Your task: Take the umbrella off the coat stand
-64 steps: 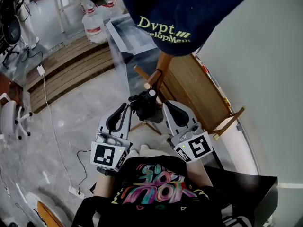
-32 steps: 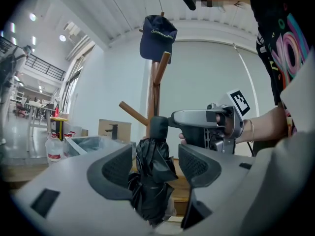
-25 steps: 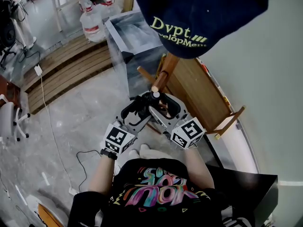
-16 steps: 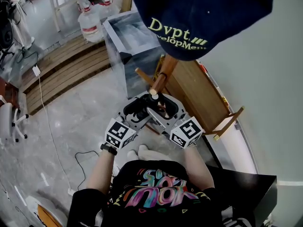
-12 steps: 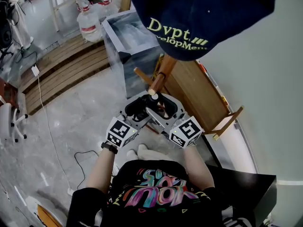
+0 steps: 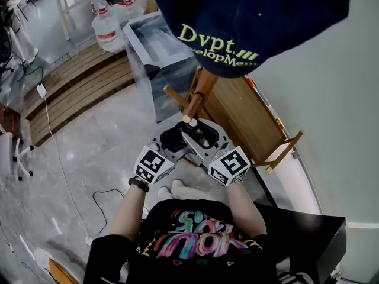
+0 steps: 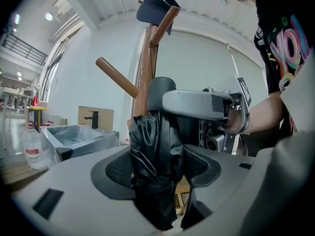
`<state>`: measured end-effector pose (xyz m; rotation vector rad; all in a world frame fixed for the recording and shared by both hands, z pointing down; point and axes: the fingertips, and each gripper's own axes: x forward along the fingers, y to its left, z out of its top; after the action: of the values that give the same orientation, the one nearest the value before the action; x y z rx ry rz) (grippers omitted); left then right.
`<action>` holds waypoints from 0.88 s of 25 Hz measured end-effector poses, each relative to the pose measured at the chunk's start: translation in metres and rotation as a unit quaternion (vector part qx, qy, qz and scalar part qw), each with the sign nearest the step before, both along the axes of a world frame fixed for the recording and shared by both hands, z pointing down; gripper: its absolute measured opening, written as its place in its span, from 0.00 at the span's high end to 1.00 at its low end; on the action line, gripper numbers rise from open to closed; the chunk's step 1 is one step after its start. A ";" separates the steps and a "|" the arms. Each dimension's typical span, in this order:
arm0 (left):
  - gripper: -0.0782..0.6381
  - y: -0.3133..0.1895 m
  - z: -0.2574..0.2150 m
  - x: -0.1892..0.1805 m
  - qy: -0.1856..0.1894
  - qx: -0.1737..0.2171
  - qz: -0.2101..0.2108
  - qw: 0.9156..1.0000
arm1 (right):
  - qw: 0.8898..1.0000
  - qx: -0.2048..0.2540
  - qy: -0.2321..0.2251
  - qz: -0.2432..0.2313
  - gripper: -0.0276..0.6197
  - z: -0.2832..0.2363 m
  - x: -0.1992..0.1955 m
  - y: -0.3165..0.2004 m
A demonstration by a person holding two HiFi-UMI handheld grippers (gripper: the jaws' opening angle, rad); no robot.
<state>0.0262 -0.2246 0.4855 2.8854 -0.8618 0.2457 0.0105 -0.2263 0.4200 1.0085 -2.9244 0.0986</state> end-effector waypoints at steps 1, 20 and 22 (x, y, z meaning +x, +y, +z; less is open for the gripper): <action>0.49 0.000 0.000 0.000 -0.001 0.001 0.001 1.000 | 1.000 0.000 -0.001 -0.001 0.65 0.000 0.000 0.000; 0.56 0.004 -0.021 -0.004 0.007 0.011 -0.001 1.000 | 0.999 0.013 -0.022 -0.025 0.65 -0.021 -0.002 0.005; 0.57 0.006 -0.025 -0.005 0.008 0.011 -0.002 1.000 | 0.999 0.016 -0.024 -0.027 0.65 -0.025 -0.003 0.007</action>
<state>0.0209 -0.2183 0.4604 2.9017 -0.8727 0.2149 0.0074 -0.2194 0.3946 0.9424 -3.0046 0.0758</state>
